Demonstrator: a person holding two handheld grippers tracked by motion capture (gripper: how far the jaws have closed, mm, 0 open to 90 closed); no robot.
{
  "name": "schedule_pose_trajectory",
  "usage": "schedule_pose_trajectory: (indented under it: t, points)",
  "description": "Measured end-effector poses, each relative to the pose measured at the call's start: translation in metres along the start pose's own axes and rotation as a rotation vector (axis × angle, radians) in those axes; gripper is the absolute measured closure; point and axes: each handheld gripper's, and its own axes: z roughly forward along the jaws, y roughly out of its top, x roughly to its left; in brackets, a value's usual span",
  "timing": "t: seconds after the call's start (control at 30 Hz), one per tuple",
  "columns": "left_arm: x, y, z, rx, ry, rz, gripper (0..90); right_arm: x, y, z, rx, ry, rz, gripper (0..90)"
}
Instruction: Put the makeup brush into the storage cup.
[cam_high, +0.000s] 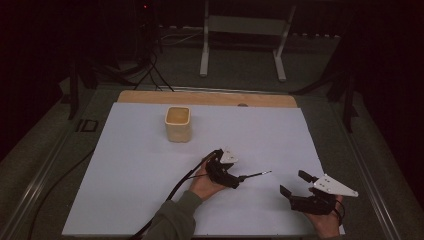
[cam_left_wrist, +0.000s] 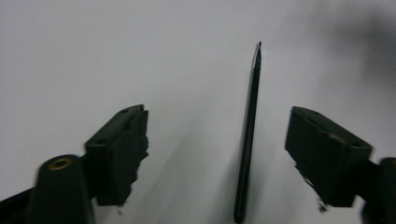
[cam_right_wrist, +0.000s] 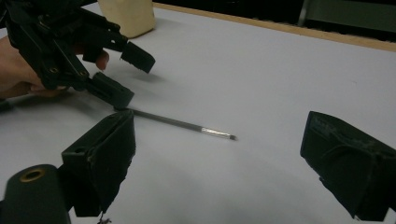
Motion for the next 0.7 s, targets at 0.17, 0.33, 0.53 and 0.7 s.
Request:
schedule_pose_trajectory:
  t: [0.17,0.33,0.53,0.7]
  points:
    - [-0.0006,-0.0027,0.0025,0.014,-0.036,0.01,35.9,-0.0002,-0.0001,-0.0001,0.003,-0.004,0.002,10.3]
    - [0.0006,-0.0043,0.0034,0.024,-0.085,0.025,53.4,-0.0005,-0.0003,0.0,0.005,-0.003,0.001,10.3]
    - [0.0007,-0.0067,0.0062,0.074,-0.106,0.05,76.1,-0.0003,-0.0003,0.0,0.004,-0.004,0.003,10.3]
    - [0.0026,-0.0061,0.0043,0.097,-0.108,0.053,86.3,-0.0003,-0.0003,0.0,0.005,-0.004,0.002,10.3]
